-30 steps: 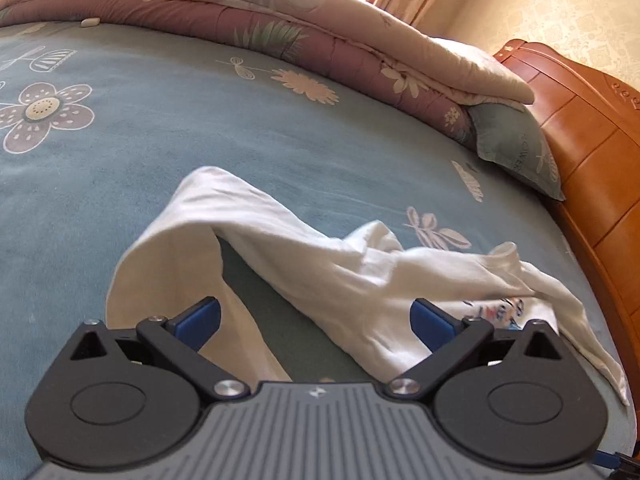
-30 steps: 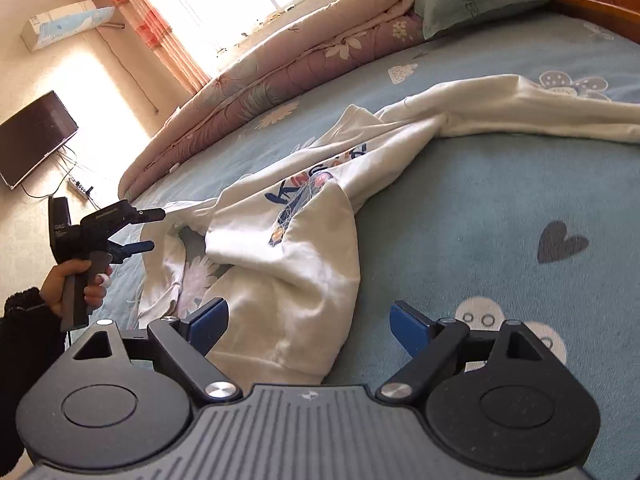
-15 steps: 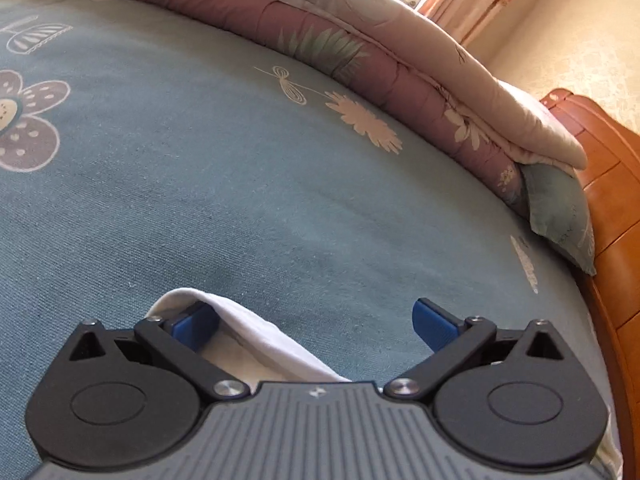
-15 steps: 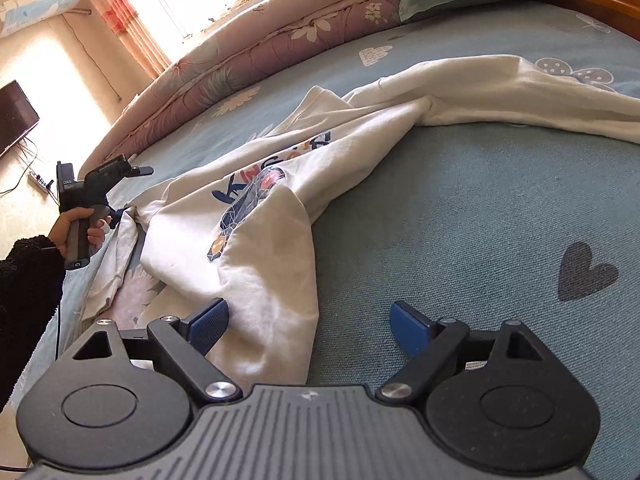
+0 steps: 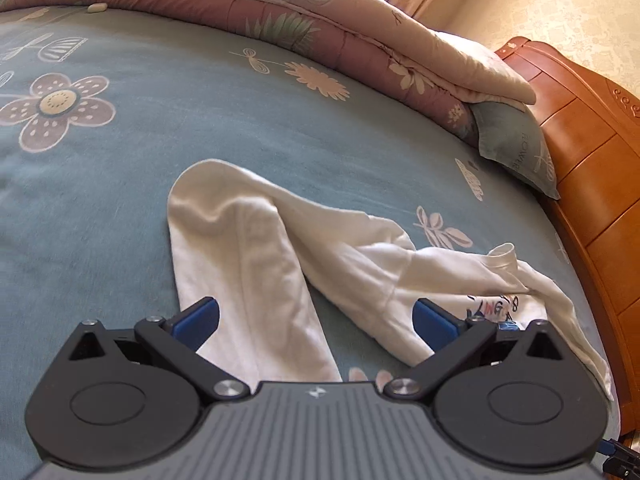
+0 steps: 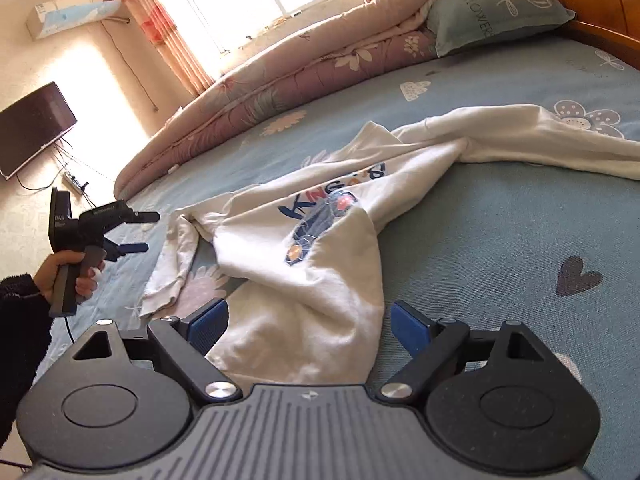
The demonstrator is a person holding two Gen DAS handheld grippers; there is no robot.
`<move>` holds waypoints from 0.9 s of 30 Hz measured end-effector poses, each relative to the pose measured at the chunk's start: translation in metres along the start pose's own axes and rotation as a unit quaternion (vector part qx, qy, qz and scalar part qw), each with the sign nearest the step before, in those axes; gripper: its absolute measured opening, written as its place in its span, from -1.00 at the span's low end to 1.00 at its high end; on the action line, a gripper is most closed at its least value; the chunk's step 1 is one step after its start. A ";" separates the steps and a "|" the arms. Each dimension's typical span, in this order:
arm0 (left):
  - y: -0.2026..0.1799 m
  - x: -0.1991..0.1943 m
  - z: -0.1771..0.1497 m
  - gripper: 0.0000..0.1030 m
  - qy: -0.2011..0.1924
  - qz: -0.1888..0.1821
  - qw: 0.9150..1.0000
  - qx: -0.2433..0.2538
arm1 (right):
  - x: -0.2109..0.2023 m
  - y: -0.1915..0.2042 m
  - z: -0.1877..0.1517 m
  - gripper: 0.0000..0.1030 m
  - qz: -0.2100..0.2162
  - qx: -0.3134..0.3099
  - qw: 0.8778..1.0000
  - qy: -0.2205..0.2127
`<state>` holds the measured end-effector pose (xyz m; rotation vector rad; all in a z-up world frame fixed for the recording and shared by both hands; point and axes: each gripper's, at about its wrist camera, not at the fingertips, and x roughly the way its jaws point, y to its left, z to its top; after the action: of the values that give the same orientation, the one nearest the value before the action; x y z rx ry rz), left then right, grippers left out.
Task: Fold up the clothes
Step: 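Move the left gripper over to the other sleeve's ribbed cuff, then grasp the ribbed cuff with the left gripper and pull the sleeve straight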
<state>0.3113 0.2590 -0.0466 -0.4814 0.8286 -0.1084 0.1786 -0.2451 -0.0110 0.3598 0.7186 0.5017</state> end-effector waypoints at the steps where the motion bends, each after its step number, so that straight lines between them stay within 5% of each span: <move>1: 0.002 -0.005 -0.011 0.98 -0.001 -0.002 1.000 -0.013 | -0.008 0.005 -0.002 0.78 0.005 -0.004 1.000 -0.004; 10: 0.043 -0.015 -0.091 0.97 -0.021 -0.058 0.985 -0.164 | -0.069 0.039 -0.023 0.80 0.022 -0.031 0.999 -0.032; 16: 0.065 0.001 -0.085 0.97 -0.051 -0.111 0.973 -0.198 | -0.072 0.040 -0.033 0.80 -0.013 -0.023 0.999 -0.028; 23: 0.058 0.026 -0.062 0.96 -0.059 -0.098 0.979 -0.170 | -0.050 0.049 -0.026 0.80 -0.020 -0.027 0.999 -0.021; 27: 0.055 0.017 -0.084 0.61 -0.035 -0.140 0.978 -0.150 | -0.034 0.056 -0.029 0.80 -0.012 -0.035 0.999 0.000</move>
<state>0.2562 0.2719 -0.1312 -0.8820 0.7071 -0.2268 0.1197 -0.2135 0.0134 0.2865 0.7036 0.5036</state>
